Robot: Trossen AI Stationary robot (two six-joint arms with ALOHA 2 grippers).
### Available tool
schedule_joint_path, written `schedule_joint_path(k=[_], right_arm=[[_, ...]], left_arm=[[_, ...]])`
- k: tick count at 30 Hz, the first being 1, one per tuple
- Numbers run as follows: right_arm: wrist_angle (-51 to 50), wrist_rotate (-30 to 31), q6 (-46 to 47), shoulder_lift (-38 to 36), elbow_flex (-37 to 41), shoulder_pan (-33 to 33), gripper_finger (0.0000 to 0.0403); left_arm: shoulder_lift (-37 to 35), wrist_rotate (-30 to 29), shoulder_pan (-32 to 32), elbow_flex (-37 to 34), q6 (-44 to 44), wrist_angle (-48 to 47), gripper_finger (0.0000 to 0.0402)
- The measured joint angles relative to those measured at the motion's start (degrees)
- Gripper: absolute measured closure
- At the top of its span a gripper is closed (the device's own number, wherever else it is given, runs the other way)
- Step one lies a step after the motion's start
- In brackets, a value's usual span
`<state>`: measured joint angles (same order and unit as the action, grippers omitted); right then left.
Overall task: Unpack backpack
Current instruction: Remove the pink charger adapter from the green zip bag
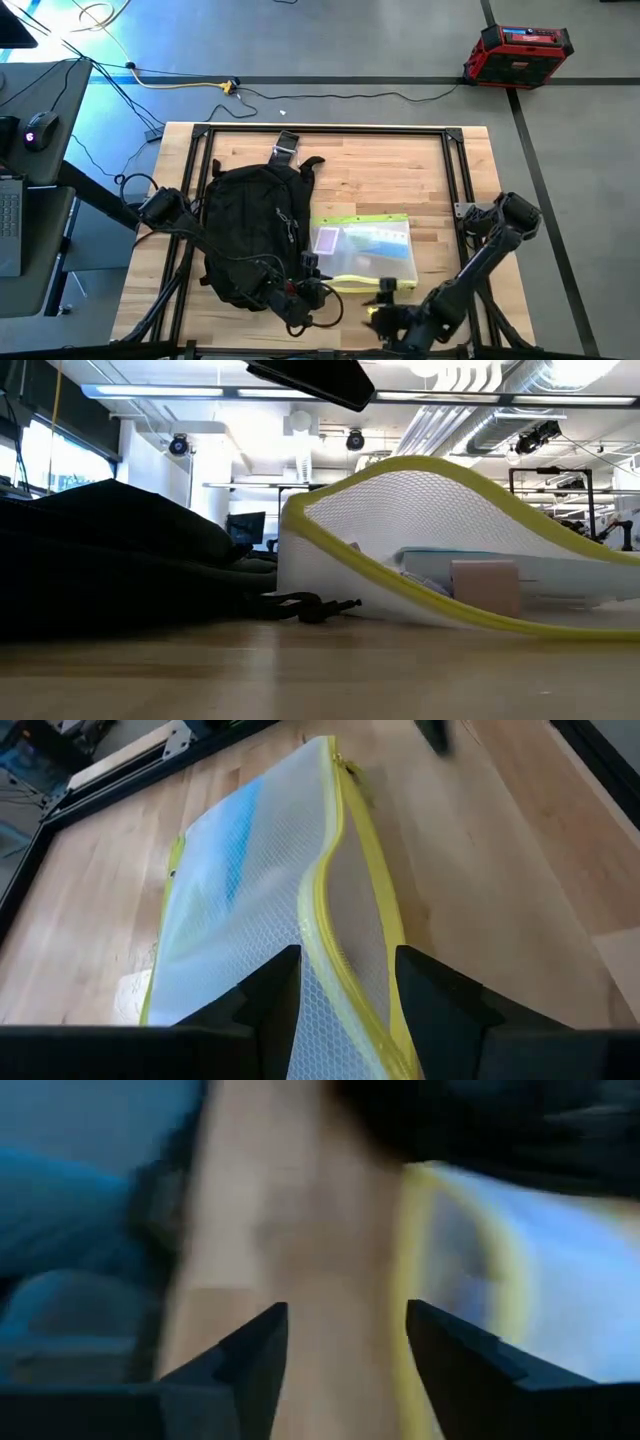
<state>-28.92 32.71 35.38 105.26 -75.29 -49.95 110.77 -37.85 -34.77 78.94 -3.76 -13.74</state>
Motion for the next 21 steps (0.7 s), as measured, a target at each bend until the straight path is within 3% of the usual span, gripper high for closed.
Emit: schedule_joint_path(k=[5,12,18,21], right_arm=[[7.5,-1.8,1.4,0.4,6.8,3.2,0.0197],[6.0,-3.3,5.1,0.5,12.0,6.9,0.0203],[-6.6,5.4,9.8,0.2,10.4,8.0,0.0203],[-8.3,8.2,10.8,0.2,10.6,8.5,0.0203]], left_arm=[[0.1,-0.5,0.0,0.0,-0.3,0.0,0.0257],[0.1,-0.4,0.2,-0.3,-1.1,0.3,0.0257],[0.1,-0.5,0.3,-0.5,-1.6,-0.1,0.0257],[0.1,-0.4,0.3,-0.5,-1.6,-0.1,0.0257]])
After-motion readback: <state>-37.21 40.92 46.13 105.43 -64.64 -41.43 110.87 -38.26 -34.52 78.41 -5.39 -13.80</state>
